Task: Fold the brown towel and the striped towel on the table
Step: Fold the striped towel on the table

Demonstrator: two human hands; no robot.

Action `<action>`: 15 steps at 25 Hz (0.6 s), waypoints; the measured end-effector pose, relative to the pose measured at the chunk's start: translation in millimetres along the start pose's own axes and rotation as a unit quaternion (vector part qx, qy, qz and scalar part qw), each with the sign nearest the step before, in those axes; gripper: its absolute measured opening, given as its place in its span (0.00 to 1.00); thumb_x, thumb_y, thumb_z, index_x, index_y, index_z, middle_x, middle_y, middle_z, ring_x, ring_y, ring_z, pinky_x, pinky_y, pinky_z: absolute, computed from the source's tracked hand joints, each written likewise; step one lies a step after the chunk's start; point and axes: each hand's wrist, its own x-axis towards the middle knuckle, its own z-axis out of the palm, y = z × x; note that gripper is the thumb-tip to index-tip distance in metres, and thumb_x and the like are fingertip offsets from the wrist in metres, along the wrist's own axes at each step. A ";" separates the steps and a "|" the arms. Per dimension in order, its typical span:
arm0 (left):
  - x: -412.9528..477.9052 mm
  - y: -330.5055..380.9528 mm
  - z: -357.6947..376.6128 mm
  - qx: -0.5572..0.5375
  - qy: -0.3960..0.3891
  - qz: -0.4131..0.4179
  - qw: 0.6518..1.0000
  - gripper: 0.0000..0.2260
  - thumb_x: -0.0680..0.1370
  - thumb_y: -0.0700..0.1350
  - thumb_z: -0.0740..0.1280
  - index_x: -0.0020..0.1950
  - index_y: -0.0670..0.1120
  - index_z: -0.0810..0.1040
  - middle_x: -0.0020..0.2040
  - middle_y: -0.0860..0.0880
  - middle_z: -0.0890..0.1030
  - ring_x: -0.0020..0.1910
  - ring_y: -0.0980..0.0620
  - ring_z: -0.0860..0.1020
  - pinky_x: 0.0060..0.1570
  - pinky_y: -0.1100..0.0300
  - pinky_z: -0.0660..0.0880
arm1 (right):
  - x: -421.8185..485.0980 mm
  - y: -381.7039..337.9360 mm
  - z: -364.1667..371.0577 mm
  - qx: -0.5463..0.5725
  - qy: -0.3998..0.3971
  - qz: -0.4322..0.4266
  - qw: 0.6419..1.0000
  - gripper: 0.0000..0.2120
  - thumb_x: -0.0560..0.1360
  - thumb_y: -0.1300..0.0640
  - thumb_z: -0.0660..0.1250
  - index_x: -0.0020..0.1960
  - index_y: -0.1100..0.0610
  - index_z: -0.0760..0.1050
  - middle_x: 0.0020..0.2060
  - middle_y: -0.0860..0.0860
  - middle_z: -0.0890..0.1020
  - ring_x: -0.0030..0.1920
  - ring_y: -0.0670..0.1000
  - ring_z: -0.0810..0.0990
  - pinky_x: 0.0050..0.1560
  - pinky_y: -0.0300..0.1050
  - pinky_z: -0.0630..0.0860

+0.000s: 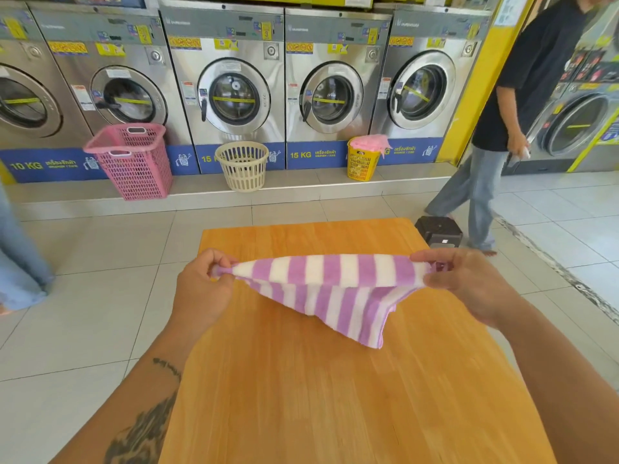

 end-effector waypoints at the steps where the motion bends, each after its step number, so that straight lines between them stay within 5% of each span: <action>1: 3.8 3.6 0.1 0.008 0.005 0.016 1.000 0.10 0.75 0.32 0.64 0.40 0.46 0.73 0.46 0.54 0.83 0.40 0.55 0.77 0.34 0.63 0.70 | 0.4 -5.7 -1.4 -0.097 0.040 -0.031 0.994 0.16 0.73 0.73 0.67 0.50 0.54 0.84 0.37 0.50 0.78 0.34 0.48 0.73 0.34 0.31 0.70; 4: 11.6 10.7 2.1 0.050 0.001 0.062 0.997 0.12 0.74 0.33 0.65 0.41 0.51 0.73 0.40 0.51 0.80 0.35 0.51 0.74 0.32 0.59 0.70 | 2.6 -12.8 5.8 -0.263 0.118 -0.091 0.953 0.14 0.75 0.68 0.65 0.50 0.53 0.84 0.39 0.46 0.80 0.39 0.46 0.77 0.35 0.36 0.68; 9: 15.3 18.8 12.2 0.143 -0.048 0.138 0.979 0.15 0.74 0.35 0.65 0.55 0.50 0.81 0.50 0.54 0.81 0.48 0.53 0.77 0.47 0.59 0.73 | 11.7 -11.7 24.3 -0.296 0.134 -0.146 0.934 0.09 0.77 0.65 0.63 0.47 0.56 0.81 0.46 0.50 0.78 0.47 0.52 0.76 0.45 0.44 0.67; 15: 21.6 3.0 -2.9 0.229 -0.062 0.132 0.962 0.07 0.74 0.37 0.64 0.41 0.48 0.78 0.41 0.53 0.74 0.40 0.49 0.74 0.38 0.53 0.72 | 13.2 -9.4 41.0 -0.257 0.116 -0.158 0.946 0.10 0.77 0.64 0.64 0.45 0.51 0.80 0.36 0.45 0.81 0.39 0.45 0.77 0.35 0.37 0.67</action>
